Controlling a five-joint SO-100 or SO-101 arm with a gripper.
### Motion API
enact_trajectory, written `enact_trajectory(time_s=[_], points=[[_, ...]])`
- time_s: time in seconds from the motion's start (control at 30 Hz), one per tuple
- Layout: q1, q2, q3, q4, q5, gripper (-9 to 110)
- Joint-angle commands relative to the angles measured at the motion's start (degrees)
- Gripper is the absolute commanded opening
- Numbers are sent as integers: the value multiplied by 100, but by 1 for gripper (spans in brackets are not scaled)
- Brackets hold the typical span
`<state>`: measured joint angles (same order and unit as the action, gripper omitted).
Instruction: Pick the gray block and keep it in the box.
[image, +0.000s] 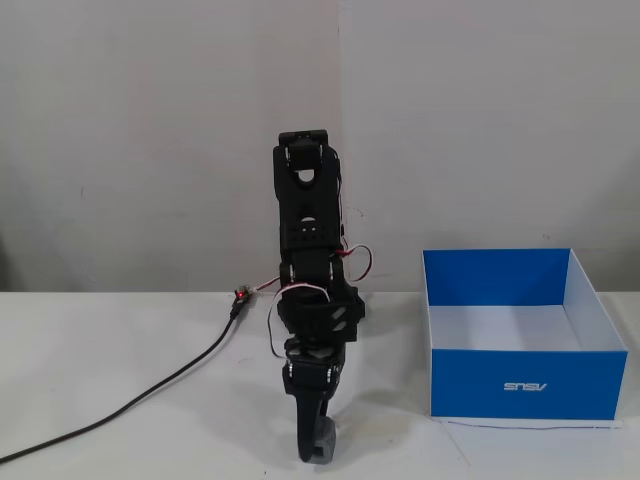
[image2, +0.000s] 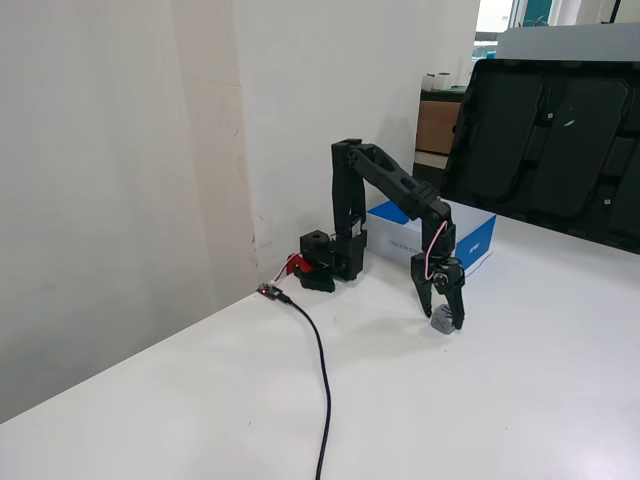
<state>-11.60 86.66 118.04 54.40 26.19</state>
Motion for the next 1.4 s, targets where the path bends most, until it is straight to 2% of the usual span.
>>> enact_trajectory(time_s=[0.0,0.4,0.5,0.6,0.97,1.37], points=[[-123,79,-360,-185,53,24],[-158,-9,-396,-290,18,22],[-158,-9,-396,-290,18,18],[-132,-9,-396,-308,35,8],[-105,290,-422,-334,-53,4],[-615,1371,-1661,932,-809,5]])
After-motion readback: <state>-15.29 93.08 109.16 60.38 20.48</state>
